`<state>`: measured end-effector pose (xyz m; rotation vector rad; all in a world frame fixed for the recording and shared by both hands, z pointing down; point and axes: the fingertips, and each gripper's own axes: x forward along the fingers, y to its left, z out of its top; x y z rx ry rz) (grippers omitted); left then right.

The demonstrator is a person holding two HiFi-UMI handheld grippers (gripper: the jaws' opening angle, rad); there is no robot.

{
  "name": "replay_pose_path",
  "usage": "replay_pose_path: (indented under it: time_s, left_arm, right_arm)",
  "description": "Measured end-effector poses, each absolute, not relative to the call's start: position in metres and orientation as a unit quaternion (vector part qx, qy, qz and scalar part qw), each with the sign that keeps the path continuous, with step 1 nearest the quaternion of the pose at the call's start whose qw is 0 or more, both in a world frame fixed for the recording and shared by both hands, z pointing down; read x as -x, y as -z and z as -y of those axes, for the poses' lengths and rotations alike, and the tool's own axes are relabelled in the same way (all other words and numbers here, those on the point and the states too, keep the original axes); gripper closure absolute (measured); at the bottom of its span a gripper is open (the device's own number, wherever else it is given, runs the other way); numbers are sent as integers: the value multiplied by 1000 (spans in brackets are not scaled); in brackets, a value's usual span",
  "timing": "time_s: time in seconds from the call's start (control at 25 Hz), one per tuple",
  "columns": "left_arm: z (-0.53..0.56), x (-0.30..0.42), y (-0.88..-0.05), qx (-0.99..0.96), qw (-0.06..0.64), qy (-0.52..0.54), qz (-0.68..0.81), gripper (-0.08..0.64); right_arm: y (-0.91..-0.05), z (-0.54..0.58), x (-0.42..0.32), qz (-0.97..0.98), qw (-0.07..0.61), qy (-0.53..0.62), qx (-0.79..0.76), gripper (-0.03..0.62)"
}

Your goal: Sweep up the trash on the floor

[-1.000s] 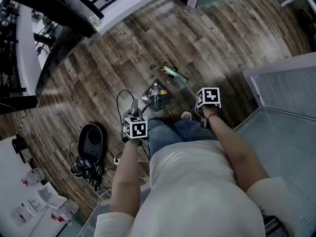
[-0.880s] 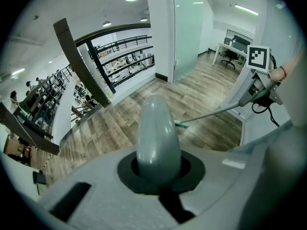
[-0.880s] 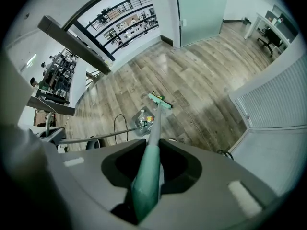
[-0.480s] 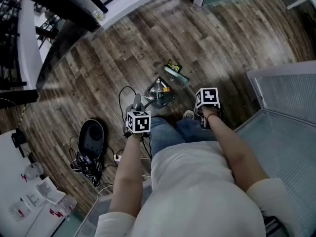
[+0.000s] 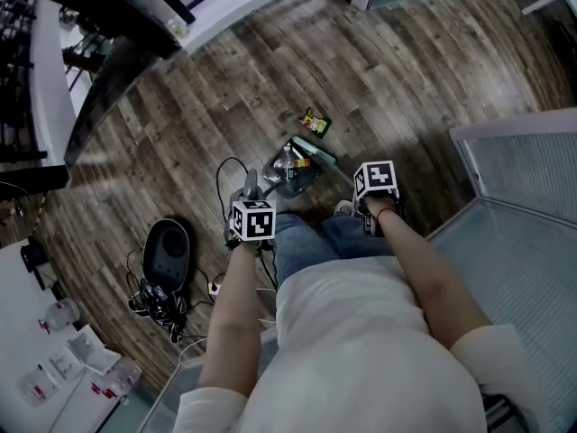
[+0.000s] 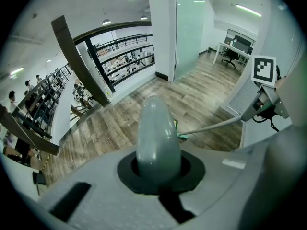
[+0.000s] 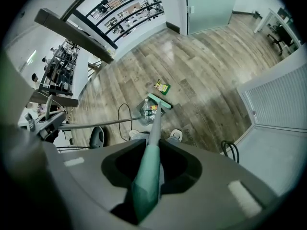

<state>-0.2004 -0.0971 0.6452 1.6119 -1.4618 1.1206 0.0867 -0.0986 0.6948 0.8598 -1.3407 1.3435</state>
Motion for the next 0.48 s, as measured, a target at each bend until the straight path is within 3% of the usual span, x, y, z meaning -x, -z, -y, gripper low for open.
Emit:
replay_pose_path:
  time_s: [0.48]
  left_arm:
    - [91,205,-645,-620,337,-430,563,551]
  right_arm:
    - [-691,73,-83,538,486,-594,-350,494]
